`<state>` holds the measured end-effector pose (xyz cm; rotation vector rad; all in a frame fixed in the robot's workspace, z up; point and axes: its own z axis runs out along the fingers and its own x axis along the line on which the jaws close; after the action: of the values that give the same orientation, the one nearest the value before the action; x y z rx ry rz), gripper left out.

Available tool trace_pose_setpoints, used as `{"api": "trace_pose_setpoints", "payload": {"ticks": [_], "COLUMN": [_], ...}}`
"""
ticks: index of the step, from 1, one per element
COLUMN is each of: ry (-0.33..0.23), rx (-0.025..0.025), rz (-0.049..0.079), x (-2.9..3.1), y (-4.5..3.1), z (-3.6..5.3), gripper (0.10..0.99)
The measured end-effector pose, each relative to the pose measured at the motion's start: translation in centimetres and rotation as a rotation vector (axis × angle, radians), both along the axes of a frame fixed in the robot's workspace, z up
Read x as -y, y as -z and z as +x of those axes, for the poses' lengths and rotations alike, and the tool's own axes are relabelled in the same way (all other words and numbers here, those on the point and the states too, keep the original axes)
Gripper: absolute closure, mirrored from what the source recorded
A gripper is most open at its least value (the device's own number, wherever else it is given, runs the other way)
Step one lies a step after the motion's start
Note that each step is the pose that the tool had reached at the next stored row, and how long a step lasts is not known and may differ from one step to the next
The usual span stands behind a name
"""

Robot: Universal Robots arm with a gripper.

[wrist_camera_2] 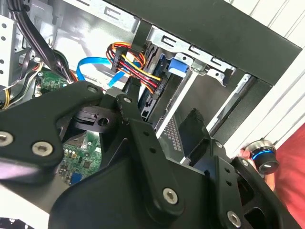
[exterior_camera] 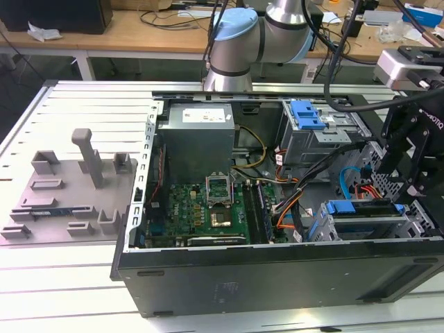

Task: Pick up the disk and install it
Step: 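Insert the second disk wire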

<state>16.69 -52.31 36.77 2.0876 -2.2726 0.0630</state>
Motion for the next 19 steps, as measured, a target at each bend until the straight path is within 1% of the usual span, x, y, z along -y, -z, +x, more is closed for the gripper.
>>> {"api": "trace_pose_setpoints", "payload": {"ticks": [9, 10, 12, 13, 14, 15, 16, 17, 18, 19], "ry": [0.0, 0.0, 0.0, 0.0, 0.0, 0.0, 0.0, 0.0, 0.0, 0.0], "rx": [-0.0006, -0.0016, -0.0049, -0.0182, -0.0248, -0.0304, -0.0364, -0.0413, -0.0444, -0.0487], "rz": [-0.002, -0.006, -0.026, -0.071, -0.089, -0.105, -0.132, -0.16, -0.178, -0.206], "x": [-0.06, -0.25, -0.94, -2.85, -3.38, -3.73, -4.22, -4.64, -4.91, -5.34], "y": [0.0, -0.02, -0.14, -0.46, -0.51, -0.52, -0.52, -0.52, -0.52, -0.52], "z": [0.03, 0.05, 0.04, 0.04, 0.04, 0.04, 0.04, 0.04, 0.04, 0.04], "gripper": [0.482, 0.482, 0.482, 0.482, 0.482, 0.482, 0.482, 0.482, 0.498, 0.565]}}
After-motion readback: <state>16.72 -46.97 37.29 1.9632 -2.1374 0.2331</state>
